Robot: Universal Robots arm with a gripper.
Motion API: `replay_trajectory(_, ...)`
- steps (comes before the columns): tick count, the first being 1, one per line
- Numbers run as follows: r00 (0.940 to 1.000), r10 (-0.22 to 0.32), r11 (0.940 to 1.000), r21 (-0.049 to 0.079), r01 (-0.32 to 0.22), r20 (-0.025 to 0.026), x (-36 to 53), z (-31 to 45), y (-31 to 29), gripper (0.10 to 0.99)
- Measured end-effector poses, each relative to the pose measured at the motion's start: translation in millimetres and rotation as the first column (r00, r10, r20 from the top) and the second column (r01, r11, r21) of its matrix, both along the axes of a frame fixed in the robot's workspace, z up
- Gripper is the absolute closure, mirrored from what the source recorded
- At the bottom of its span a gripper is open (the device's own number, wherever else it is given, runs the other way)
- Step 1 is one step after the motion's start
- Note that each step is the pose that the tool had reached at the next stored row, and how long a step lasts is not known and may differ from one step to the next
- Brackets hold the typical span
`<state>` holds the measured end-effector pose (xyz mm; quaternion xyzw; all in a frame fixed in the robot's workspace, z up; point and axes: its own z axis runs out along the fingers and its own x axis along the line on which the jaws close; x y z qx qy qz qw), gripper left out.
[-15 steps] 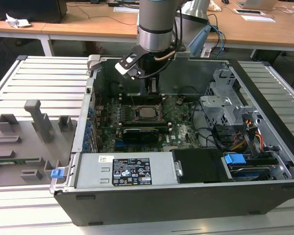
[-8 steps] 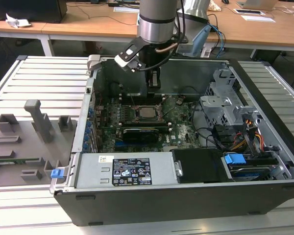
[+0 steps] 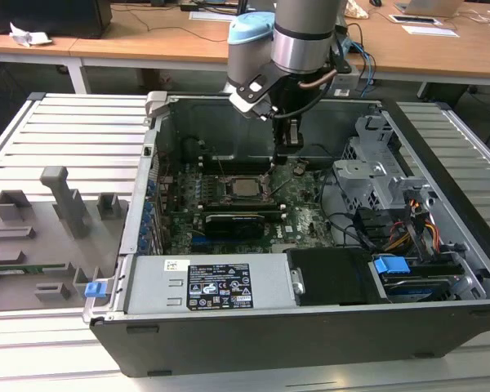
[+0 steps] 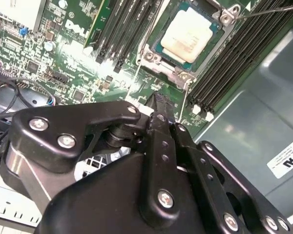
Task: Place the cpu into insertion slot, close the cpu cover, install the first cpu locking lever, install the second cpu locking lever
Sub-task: 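Close the cpu cover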
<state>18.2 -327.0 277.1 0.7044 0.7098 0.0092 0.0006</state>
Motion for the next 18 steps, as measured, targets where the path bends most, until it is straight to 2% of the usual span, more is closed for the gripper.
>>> replay_trajectory(6, 1.0, 0.0, 1.0, 0.0, 0.0, 0.0, 8.6, -1.2, 0.1, 0.976)
replay_trajectory(9, 1.0, 0.001, 1.0, 0.0, -0.001, -0.0003, 15.6, -2.4, 0.4, 0.976)
replay_trajectory(18, 1.0, 0.005, 1.0, 0.0, -0.005, -0.0004, 27.9, -10.1, 8.4, 0.976)
